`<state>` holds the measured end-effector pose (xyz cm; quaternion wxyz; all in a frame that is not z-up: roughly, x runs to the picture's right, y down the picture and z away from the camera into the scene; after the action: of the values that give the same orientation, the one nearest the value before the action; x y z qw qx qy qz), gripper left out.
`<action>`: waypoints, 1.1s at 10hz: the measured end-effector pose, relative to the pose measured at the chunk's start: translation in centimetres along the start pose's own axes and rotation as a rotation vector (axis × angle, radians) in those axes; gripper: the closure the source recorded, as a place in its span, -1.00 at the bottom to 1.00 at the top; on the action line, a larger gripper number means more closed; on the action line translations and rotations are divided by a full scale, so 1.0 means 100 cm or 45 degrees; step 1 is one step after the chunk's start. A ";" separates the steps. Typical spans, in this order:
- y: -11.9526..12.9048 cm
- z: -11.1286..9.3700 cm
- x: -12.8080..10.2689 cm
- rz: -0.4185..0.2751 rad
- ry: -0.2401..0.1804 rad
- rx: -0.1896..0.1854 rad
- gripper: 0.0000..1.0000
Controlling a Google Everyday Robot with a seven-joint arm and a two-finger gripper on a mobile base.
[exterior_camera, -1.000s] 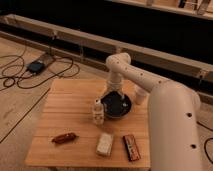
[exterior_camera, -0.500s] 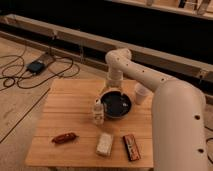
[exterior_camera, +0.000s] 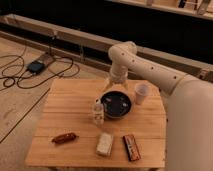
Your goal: Push the eraser across the table
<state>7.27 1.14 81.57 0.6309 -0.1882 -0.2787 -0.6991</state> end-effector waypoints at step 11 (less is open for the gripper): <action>0.067 -0.019 -0.163 0.086 0.023 -0.046 -0.60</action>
<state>16.22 12.26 71.06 0.6531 -0.2027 -0.2540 -0.6840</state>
